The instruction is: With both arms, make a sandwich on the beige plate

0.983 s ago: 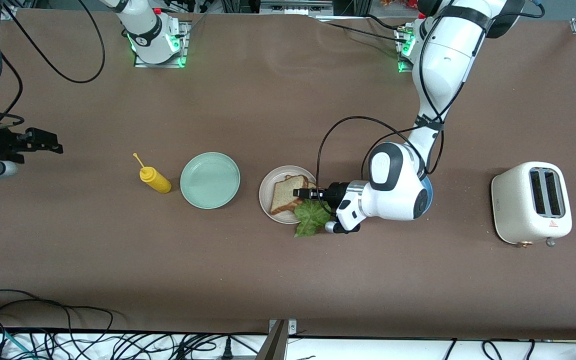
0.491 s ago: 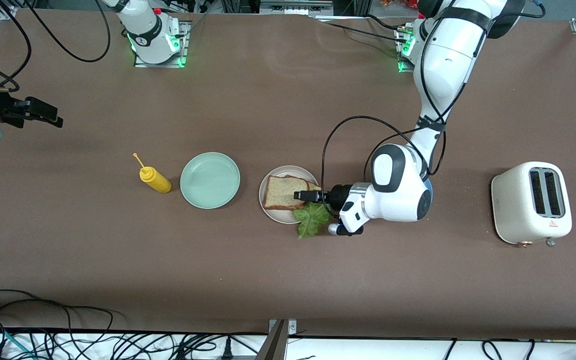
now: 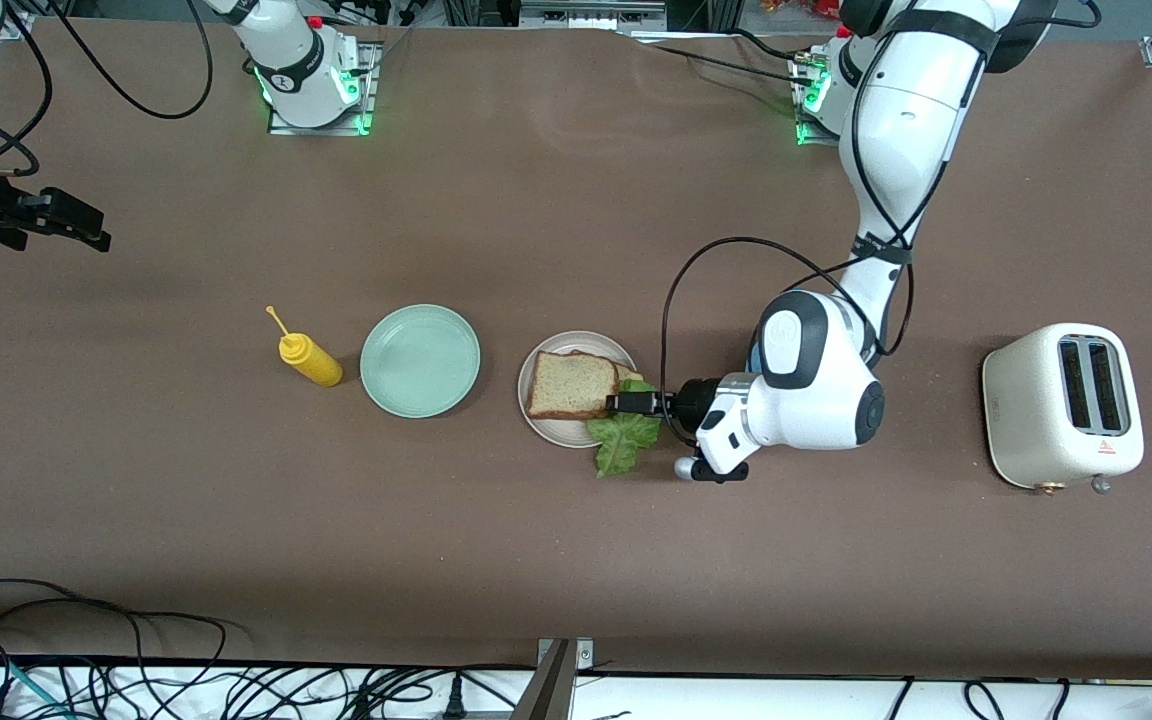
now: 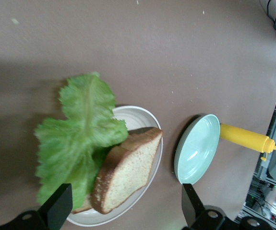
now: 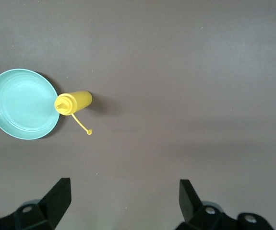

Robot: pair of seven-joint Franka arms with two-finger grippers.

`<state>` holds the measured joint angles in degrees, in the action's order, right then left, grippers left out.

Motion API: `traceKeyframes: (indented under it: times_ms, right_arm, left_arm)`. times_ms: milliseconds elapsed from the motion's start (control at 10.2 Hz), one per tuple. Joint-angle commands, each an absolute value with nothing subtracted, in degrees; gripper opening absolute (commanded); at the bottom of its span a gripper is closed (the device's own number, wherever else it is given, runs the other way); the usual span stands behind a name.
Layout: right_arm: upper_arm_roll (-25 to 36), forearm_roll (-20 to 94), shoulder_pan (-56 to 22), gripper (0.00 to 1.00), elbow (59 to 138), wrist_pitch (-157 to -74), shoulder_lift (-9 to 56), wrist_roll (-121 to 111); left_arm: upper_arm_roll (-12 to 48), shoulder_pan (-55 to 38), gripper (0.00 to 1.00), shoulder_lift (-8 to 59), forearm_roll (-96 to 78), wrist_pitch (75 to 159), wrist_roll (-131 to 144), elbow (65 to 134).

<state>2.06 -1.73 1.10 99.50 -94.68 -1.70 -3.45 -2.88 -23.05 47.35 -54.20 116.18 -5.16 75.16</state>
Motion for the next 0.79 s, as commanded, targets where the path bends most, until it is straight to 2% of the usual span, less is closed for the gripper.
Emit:
traceKeyframes:
  times_ms: [0, 197, 491, 688]
  right_arm:
    - [1.75, -2.03, 1.14, 1.00, 100.46, -97.10, -3.34, -2.11]
    - [1.93, -0.88, 1.23, 1.00, 100.81, -99.93, -3.17, -1.94]
    - [1.85, -0.26, 1.14, 1.00, 100.38, -99.58, -2.90, -2.02]
    - [1.85, -0.26, 1.14, 1.00, 100.28, -99.58, -2.90, -2.02]
  left_arm:
    - [-5.53, -22.85, 1.00, 44.31, -48.81, 115.05, -3.61, 75.59]
    - [-6.85, -22.76, 1.00, 42.72, -41.69, 113.30, -2.90, 75.67]
    - [-7.29, -20.75, 1.00, 41.84, -34.75, 109.36, -2.90, 75.67]
    - [-7.29, -20.65, 1.00, 39.30, -23.77, 107.59, -0.37, 76.37]
